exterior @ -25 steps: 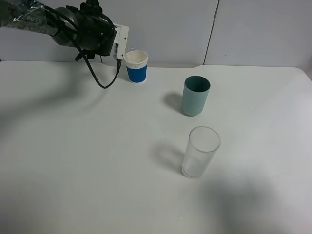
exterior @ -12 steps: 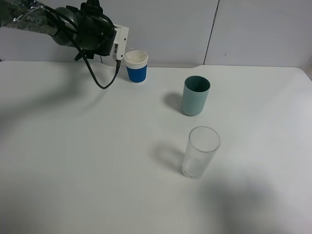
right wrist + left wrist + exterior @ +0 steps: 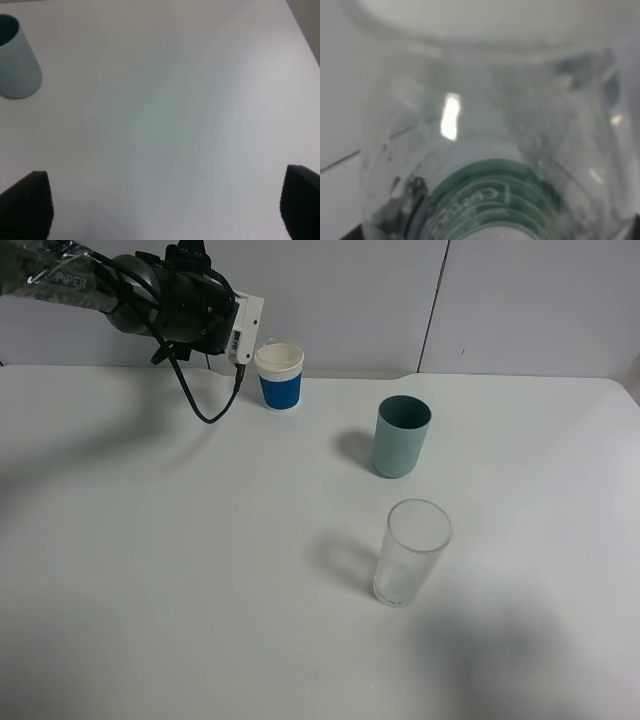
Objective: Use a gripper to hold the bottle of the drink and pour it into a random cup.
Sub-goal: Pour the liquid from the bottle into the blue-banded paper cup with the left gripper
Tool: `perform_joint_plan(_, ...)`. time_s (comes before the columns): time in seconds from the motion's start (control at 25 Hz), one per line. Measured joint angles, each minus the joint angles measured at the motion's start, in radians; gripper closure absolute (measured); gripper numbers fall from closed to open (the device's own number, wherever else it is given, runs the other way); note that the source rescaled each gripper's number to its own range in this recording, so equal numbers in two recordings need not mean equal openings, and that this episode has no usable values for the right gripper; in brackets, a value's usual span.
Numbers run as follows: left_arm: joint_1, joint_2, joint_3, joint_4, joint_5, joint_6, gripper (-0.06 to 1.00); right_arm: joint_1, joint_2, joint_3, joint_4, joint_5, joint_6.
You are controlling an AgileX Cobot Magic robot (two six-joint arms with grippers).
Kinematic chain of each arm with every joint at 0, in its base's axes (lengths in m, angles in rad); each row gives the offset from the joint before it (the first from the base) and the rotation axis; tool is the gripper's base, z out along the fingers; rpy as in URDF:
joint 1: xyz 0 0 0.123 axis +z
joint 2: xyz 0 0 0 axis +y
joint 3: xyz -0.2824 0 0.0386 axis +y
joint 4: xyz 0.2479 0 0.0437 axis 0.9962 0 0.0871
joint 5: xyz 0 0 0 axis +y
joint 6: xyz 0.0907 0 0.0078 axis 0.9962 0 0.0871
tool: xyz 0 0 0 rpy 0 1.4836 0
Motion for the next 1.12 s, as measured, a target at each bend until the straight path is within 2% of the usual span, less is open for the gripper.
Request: perform_joint_plan(1.12,-0.013,0.0,0.0,0.0,0.004,0.047,0.87,0.0,0.0,0.0,0.0,0.0,0.0)
